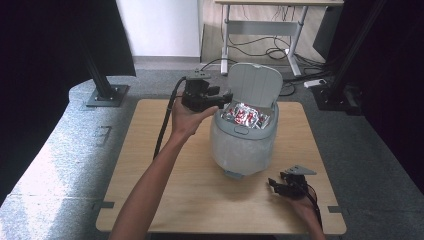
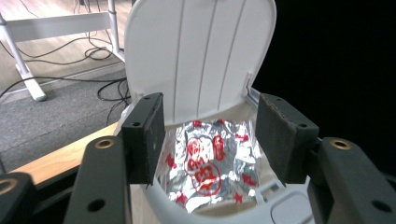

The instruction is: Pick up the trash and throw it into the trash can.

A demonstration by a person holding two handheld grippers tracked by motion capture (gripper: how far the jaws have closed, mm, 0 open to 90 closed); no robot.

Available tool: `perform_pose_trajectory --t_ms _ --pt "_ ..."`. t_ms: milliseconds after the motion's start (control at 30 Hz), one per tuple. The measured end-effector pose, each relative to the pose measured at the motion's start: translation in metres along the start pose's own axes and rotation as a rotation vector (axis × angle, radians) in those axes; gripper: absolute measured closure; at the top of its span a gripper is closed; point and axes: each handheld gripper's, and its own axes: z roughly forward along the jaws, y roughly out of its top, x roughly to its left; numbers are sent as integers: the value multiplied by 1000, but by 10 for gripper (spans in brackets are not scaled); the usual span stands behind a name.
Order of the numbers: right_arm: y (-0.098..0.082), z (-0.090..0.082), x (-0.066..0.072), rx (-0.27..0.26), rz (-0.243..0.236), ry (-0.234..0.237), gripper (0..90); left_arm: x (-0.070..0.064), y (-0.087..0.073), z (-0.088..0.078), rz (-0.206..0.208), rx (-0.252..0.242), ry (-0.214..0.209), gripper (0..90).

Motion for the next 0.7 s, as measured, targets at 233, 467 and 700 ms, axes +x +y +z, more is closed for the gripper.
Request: perform_pose_trajectory --t_ms 233,467,700 --pt "0 0 0 0 3 0 377 1 -12 -18 -2 5 -2 398" --pt "-1 -1 0 0 4 0 377 5 -27 -38 3 0 3 380" --pt "-1 -1 0 1 4 -1 376 9 -47 -59 13 -16 27 380"
